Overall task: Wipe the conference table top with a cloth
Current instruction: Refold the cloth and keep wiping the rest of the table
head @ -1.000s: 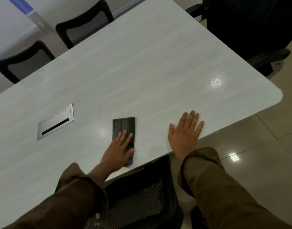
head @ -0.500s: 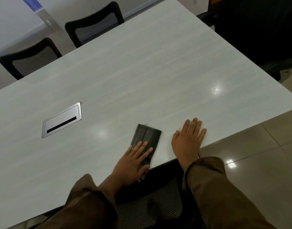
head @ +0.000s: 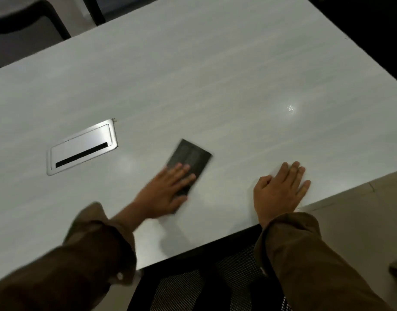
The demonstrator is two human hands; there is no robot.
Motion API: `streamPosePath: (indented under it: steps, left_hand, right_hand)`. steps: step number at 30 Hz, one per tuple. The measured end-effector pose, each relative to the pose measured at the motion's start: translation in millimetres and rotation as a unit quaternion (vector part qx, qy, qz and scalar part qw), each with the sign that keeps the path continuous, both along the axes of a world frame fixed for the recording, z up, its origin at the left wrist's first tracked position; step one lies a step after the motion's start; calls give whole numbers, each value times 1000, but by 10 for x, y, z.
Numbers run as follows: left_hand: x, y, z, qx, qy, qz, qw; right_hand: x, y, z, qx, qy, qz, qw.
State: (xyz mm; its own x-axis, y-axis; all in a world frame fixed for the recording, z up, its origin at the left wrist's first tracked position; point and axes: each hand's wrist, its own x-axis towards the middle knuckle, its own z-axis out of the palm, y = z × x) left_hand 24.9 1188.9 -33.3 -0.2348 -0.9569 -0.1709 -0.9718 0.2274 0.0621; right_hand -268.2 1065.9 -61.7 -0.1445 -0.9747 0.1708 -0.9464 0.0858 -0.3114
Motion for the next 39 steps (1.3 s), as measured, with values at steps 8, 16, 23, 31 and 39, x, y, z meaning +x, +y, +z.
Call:
streamPosePath:
  steps: [8,16,23,31,39]
  left_hand:
    - [827,-1352,18,-5,15,265,964]
    - [111,-2021,10,23,20,310,950]
    - [-985,-1248,-57,6,35,240,970]
    - [-1254,461,-47,-32,38,165,985]
    - [-1527,-221,18,9,31,479,877]
  right_hand:
    - [14,-10,-45,-24,36,-6,999]
    - [16,2,-22,-33,32,-11,999]
    - [22,12,22,-16,9,-9,1000]
    - [-21,3,54,13,-25,20,999]
    - [-19,80,60,51,-31,85,995]
